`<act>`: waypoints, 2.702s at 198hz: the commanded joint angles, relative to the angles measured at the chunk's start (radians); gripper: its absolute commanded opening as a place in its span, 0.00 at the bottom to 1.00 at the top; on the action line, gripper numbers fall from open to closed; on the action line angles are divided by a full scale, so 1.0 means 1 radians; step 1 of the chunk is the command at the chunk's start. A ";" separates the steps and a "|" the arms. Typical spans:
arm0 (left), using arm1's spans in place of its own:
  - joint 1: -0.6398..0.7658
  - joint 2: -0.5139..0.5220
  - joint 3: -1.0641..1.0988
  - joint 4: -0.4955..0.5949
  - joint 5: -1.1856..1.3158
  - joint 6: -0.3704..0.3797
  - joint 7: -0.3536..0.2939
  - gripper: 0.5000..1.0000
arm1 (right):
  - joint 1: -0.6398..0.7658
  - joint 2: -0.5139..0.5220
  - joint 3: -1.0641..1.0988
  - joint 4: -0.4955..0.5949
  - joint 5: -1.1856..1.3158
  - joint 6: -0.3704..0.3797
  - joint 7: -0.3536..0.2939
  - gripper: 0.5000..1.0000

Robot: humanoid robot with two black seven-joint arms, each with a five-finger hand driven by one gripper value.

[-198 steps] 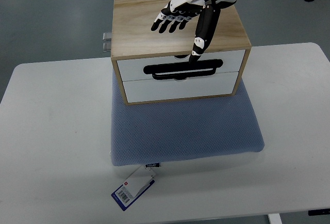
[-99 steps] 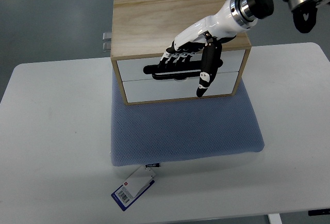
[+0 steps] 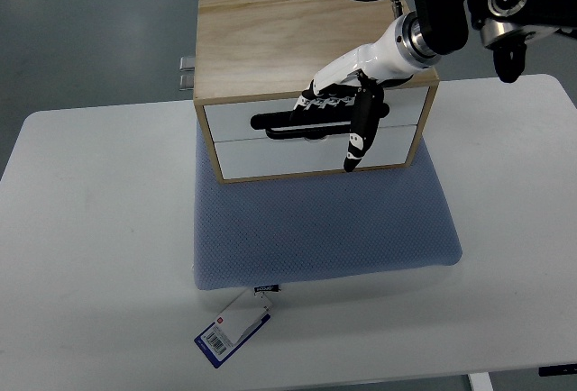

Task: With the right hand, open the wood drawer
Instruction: 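Curl the right hand's fingers around the black bar handle, then pull the handle toward the robot with the right hand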

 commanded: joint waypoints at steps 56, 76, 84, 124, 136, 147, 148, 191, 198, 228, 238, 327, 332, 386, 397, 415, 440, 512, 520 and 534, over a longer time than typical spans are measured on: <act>0.000 0.000 0.000 0.000 0.000 0.000 0.000 1.00 | 0.000 0.041 -0.024 -0.006 -0.012 -0.050 -0.026 0.88; 0.000 0.000 -0.002 -0.002 0.000 0.000 0.000 1.00 | -0.002 0.049 -0.040 -0.011 -0.035 -0.066 -0.026 0.88; 0.001 0.000 -0.002 -0.002 0.000 0.000 0.000 1.00 | -0.002 0.052 -0.046 -0.012 -0.044 -0.077 -0.026 0.88; 0.000 0.000 -0.002 0.000 0.000 0.000 0.000 1.00 | -0.012 0.061 -0.052 -0.014 -0.052 -0.100 -0.042 0.88; 0.000 0.000 -0.002 0.000 0.000 0.000 0.000 1.00 | -0.017 0.066 -0.053 -0.014 -0.052 -0.103 -0.045 0.88; 0.000 0.000 -0.002 0.000 0.000 0.000 0.000 1.00 | -0.019 0.067 -0.053 -0.015 -0.050 -0.105 -0.045 0.88; 0.000 0.000 -0.002 0.000 0.000 0.000 0.000 1.00 | -0.020 0.067 -0.053 -0.015 -0.050 -0.105 -0.045 0.88; 0.000 0.000 -0.002 0.000 0.000 0.000 0.000 1.00 | -0.028 0.076 -0.053 -0.020 -0.052 -0.106 -0.046 0.88; 0.000 0.000 -0.002 -0.002 0.000 0.000 0.000 1.00 | -0.029 0.079 -0.053 -0.022 -0.052 -0.106 -0.046 0.88; 0.000 0.000 -0.002 -0.002 0.000 0.000 0.000 1.00 | -0.035 0.093 -0.055 -0.029 -0.052 -0.120 -0.049 0.88; 0.000 0.000 -0.003 -0.002 0.000 0.000 0.000 1.00 | -0.039 0.095 -0.055 -0.031 -0.052 -0.126 -0.049 0.88; 0.000 0.000 -0.005 -0.002 0.000 0.000 0.000 1.00 | -0.077 0.105 -0.064 -0.052 -0.058 -0.126 -0.071 0.88; 0.000 0.000 -0.005 -0.002 0.000 0.000 0.000 1.00 | -0.078 0.105 -0.064 -0.052 -0.058 -0.123 -0.071 0.88; 0.000 0.000 -0.003 -0.002 0.000 0.000 0.000 1.00 | -0.069 0.089 -0.063 -0.052 -0.053 -0.022 -0.071 0.88; 0.000 0.000 -0.003 0.000 0.000 0.000 0.000 1.00 | -0.069 0.087 -0.061 -0.052 -0.053 -0.008 -0.071 0.88; 0.000 0.000 -0.003 0.000 0.000 0.000 0.000 1.00 | -0.068 0.084 -0.058 -0.051 -0.050 0.001 -0.071 0.88; 0.001 0.000 -0.003 0.000 0.000 0.000 0.000 1.00 | -0.063 0.067 -0.049 -0.046 -0.044 0.061 -0.071 0.88; 0.000 0.000 0.000 0.000 0.000 0.000 0.000 1.00 | -0.045 0.030 -0.044 -0.005 -0.036 0.116 -0.071 0.88; 0.000 0.000 0.000 0.000 0.000 0.000 0.000 1.00 | -0.043 0.027 -0.044 -0.002 -0.032 0.118 -0.069 0.88; 0.000 0.000 0.000 0.000 0.000 0.000 0.000 1.00 | -0.040 0.021 -0.044 0.011 -0.010 0.125 -0.071 0.88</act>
